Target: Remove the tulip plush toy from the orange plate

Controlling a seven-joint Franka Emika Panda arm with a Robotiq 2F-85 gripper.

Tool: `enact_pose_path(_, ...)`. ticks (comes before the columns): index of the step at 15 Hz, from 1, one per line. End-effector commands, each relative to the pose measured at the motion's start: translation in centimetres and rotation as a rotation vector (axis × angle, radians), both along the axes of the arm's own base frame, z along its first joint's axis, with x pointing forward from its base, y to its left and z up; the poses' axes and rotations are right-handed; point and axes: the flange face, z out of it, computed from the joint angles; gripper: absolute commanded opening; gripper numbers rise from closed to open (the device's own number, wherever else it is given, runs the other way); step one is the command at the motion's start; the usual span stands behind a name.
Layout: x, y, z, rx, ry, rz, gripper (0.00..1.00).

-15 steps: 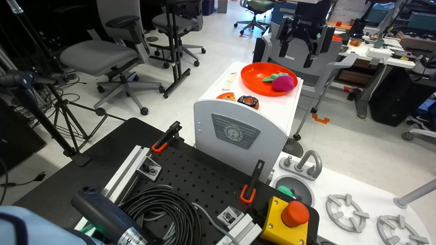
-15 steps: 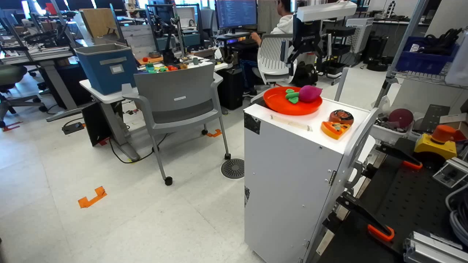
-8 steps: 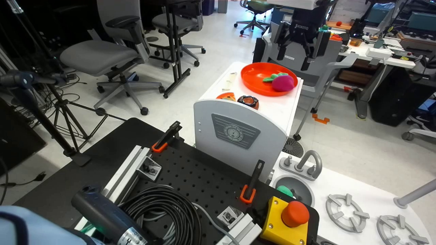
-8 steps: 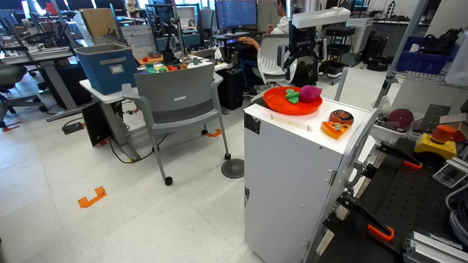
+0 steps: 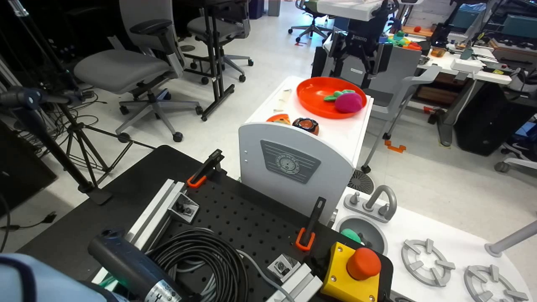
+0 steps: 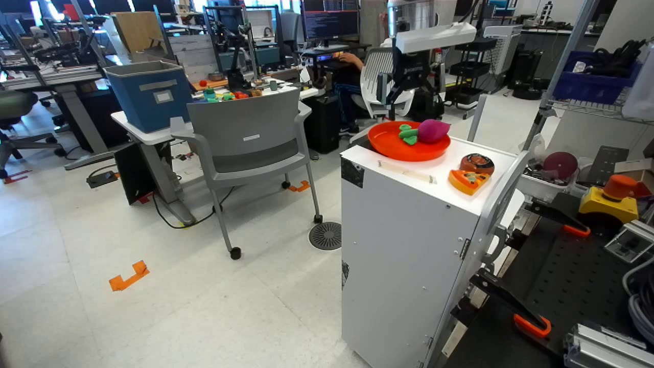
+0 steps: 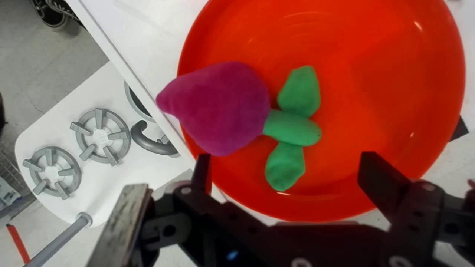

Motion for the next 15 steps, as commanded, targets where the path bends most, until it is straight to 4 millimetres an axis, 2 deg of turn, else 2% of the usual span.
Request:
enact_pose_path(1, 0.5, -0.1, -0.3, -0.04, -0.027, 0.0, 1.0)
enact_pose_path(5, 0.3, -0.4, -0.7, -0.057, -0.014, 0.007, 1.0)
enact_pose_path(13, 0.3, 0.1, -1.4, -0.045, 0.006, 0.017, 1.0)
enact_pose_path(14, 0.2, 0.2, -1.5, -0.046, 0.007, 0.019, 0.97)
enact_pose_path(15, 0.2, 0.2, -1.5, -0.047, 0.007, 0.02, 0.72)
